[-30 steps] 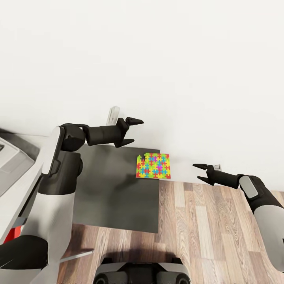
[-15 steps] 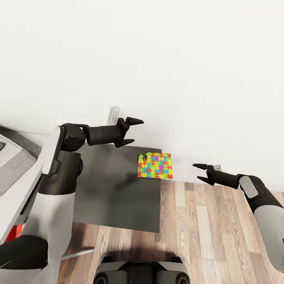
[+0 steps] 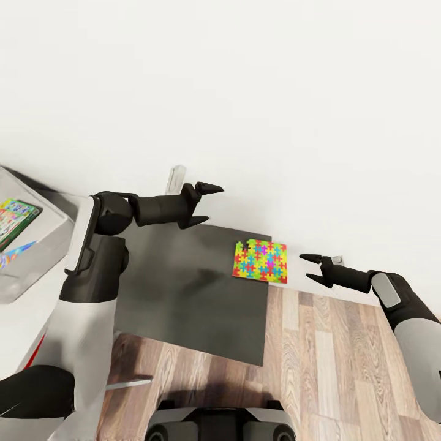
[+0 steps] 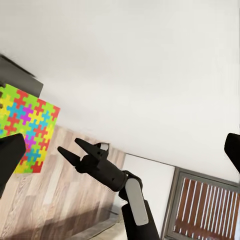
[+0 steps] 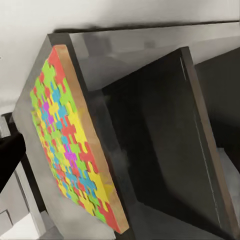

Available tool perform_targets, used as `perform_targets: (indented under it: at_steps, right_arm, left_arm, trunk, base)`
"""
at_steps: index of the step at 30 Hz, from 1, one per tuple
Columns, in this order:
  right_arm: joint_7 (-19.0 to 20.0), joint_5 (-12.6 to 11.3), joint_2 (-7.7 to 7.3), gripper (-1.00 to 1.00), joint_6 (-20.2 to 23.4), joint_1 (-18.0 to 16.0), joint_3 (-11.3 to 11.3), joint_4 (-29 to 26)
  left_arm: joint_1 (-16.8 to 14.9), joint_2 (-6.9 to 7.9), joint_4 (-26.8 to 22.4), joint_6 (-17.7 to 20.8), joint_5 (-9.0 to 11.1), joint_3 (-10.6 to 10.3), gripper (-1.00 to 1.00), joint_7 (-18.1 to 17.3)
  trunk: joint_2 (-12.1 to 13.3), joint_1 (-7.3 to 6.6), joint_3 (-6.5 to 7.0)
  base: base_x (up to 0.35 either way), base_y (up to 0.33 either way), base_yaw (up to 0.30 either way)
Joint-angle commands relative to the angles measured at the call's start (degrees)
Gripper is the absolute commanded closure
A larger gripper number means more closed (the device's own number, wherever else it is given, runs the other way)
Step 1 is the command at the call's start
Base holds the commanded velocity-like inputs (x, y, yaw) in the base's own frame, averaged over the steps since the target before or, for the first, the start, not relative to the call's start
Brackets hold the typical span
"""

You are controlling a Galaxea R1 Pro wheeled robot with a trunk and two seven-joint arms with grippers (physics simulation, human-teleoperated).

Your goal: Put all the toys in the child's room - the three board games (two on the bed and one on the table), the two jigsaw puzzles on the table, and the tennis ball on the table - inside the toy box on the table in the child's room.

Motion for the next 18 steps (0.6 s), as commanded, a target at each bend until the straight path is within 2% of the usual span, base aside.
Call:
perform_targets:
  at_steps: [1,11,18]
  right_arm:
    - [0.34,0.34,0.00,-1.00,0.26,-0.03,-0.20,0.00]
    - [0.34,0.34,0.00,-1.00,0.26,-0.03,-0.20,0.00]
    - [0.34,0.34,0.00,-1.00,0.26,-0.03,-0.20,0.00]
  left_arm:
    - [-0.06,-0.05,0.00,0.11,0.48,0.05,-1.00,0.59]
    - [-0.06,-0.05,0.00,0.15,0.47,0.05,-1.00,0.55]
    - [-0.08,-0.05,0.00,0.18,0.48,0.05,-1.00,0.54]
  trunk:
    - [-0.09,0.03,-0.04]
    - [-0.09,0.03,0.24]
    - [-0.09,0.03,0.32]
  base:
    - [0.000,0.000,0.257]
    - [0.000,0.000,0.258]
    - [0.000,0.000,0.118]
